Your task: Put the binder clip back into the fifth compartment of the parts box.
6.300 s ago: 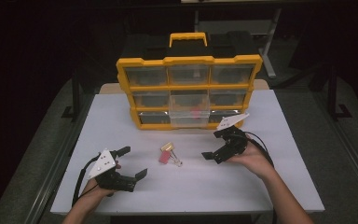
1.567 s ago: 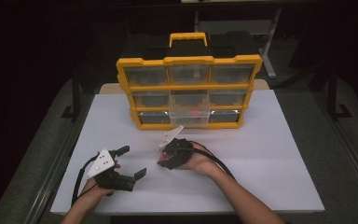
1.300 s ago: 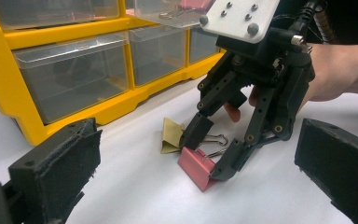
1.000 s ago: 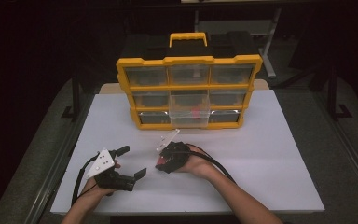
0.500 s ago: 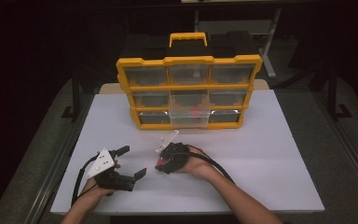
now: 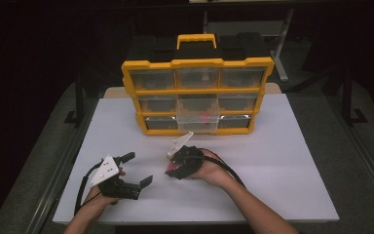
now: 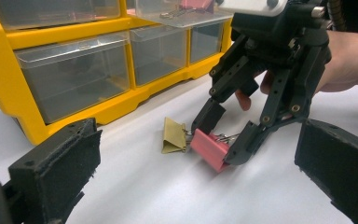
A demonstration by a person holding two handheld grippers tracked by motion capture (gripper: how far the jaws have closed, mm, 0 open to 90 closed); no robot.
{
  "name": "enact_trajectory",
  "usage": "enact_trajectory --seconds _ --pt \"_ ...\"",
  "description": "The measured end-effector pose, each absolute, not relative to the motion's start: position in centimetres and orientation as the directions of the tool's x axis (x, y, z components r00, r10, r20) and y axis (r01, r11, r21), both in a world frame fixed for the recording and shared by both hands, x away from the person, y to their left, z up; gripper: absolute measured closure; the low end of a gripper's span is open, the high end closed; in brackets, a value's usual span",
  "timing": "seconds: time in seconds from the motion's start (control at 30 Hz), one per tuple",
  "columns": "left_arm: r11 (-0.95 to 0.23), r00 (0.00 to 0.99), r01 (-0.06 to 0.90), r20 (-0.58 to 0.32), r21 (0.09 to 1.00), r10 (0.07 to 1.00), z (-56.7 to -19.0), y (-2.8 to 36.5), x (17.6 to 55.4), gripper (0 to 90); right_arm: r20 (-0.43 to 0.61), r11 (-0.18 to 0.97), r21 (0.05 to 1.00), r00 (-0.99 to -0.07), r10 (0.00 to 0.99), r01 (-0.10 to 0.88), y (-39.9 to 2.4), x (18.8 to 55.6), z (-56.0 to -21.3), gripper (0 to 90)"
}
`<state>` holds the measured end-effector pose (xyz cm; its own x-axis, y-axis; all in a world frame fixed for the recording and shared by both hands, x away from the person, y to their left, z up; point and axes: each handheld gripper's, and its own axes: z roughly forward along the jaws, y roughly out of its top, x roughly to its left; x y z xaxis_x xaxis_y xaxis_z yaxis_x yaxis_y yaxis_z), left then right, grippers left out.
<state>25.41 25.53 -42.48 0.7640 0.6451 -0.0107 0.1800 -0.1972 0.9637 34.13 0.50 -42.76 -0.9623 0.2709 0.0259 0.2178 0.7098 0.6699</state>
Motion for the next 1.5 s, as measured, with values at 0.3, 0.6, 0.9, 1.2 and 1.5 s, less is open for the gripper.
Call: enact_trajectory --seconds 0.3,0.6,0.9,1.2,1.5 --pt "-0.197 0.763 0.180 -0.010 0.964 0.647 -42.4 25.5 25.4 0.0 0.038 0.694 0.678 -0.954 0.296 0.243 -0.7 33.9 -42.0 48.8" --pt "-0.198 0.761 0.182 -0.010 0.963 0.649 -42.4 25.6 25.4 0.0 0.044 0.679 0.683 -0.944 0.328 0.268 -2.0 33.7 -41.5 48.8" --pt "-0.196 0.761 0.183 -0.012 0.964 0.649 -42.4 25.6 25.4 0.0 0.051 0.663 0.690 -0.933 0.357 0.291 -3.5 33.5 -41.2 48.8" --pt "-0.195 0.761 0.181 -0.011 0.964 0.649 -42.4 25.6 25.4 0.0 0.072 0.644 0.692 -0.919 0.388 0.326 -5.0 33.3 -41.1 48.8" --pt "-0.197 0.761 0.181 -0.010 0.964 0.648 -42.4 25.7 25.4 0.0 0.062 0.636 0.693 -0.908 0.415 0.339 -6.7 33.4 -40.9 48.9"
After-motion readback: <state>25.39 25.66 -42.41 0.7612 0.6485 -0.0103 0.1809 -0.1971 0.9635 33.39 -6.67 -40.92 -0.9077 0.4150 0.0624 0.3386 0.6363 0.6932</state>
